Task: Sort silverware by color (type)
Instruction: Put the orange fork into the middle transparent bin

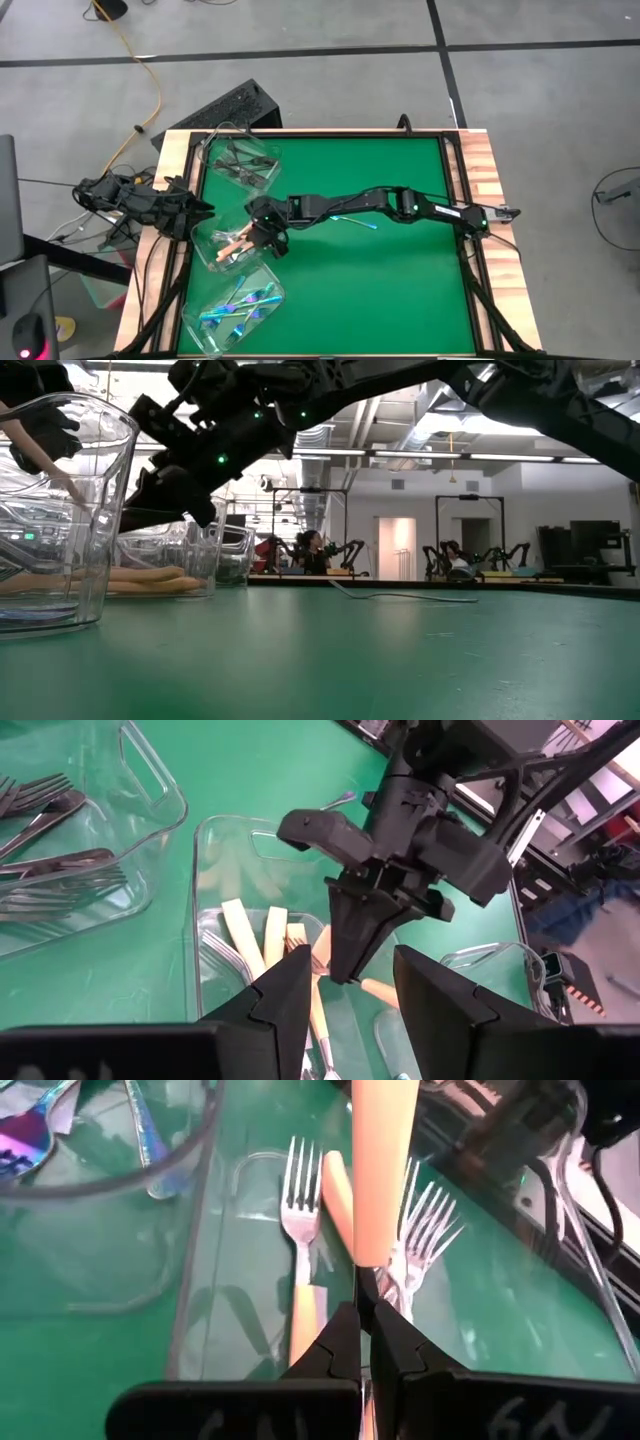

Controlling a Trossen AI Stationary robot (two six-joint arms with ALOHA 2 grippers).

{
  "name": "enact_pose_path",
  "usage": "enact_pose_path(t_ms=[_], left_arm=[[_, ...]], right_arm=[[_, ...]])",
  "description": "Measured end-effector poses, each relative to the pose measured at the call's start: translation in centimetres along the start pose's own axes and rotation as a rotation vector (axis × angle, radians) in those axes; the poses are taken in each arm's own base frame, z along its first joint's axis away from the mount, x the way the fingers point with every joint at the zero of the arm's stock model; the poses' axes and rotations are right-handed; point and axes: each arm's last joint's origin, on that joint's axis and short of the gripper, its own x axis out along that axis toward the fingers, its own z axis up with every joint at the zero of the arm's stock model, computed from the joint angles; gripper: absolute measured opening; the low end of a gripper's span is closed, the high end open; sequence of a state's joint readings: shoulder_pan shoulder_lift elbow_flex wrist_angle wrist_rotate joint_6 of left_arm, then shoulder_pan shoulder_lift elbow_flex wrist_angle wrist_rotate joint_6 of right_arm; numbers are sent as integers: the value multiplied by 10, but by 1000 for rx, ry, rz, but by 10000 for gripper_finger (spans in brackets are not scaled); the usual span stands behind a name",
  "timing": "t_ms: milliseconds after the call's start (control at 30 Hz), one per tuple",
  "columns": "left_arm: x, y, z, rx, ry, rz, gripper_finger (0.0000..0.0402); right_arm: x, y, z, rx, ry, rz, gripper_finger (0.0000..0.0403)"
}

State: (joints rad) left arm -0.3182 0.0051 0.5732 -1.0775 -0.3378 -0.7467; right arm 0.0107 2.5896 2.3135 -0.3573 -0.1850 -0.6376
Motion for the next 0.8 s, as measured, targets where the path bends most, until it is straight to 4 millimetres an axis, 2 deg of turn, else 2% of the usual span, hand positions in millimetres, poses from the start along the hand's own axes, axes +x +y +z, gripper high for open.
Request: enact_pose_path(t_ms=[500,800], left_arm=[[0,0,0,1,0,0,128],[0,0,0,1,0,1,128]], right_arm=[[-1,0,-8,-74,69,15,13],[-1,-2,-7,-81,66,-5,32]])
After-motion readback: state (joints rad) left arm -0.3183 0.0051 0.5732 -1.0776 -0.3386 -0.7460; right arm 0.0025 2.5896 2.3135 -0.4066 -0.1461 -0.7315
